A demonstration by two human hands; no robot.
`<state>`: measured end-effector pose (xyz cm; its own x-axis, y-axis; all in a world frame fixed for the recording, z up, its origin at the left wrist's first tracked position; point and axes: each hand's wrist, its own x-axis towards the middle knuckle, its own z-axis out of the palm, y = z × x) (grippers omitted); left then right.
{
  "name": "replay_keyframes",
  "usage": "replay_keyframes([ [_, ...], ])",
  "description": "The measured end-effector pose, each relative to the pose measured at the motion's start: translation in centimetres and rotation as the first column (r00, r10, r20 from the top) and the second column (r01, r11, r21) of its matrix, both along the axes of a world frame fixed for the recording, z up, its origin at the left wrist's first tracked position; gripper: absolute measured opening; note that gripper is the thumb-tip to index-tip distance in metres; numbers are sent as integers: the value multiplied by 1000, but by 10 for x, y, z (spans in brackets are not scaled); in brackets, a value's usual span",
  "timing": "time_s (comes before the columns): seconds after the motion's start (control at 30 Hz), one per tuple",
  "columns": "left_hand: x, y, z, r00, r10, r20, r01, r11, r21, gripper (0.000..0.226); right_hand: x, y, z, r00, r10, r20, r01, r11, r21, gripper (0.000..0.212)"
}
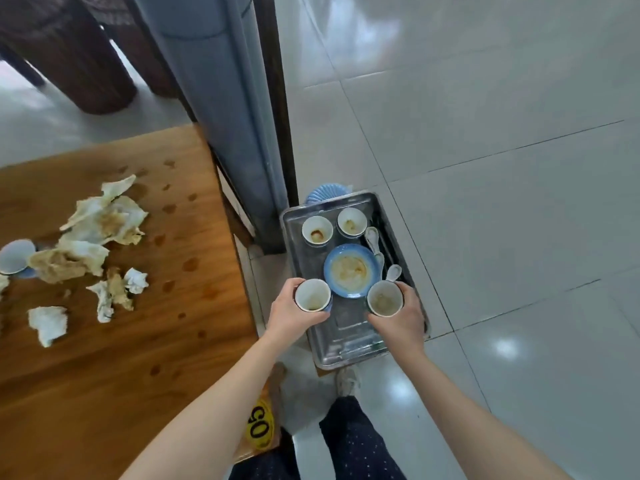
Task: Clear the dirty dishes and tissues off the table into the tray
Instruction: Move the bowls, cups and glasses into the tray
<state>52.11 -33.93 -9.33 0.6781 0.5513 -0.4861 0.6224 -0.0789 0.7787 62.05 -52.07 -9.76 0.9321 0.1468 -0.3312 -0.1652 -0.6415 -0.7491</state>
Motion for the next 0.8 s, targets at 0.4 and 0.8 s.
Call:
replay_keyframes([
  [0.4, 18, -29, -106, 973, 166, -161, -168, 986, 0, 71, 21, -10, -98, 929, 281, -240, -318, 939, -133, 68],
  [0.8, 24, -49, -201, 957, -49, -287, 56, 998, 14, 65, 19, -3, -192, 849, 447, -283, -491, 865, -106, 68],
])
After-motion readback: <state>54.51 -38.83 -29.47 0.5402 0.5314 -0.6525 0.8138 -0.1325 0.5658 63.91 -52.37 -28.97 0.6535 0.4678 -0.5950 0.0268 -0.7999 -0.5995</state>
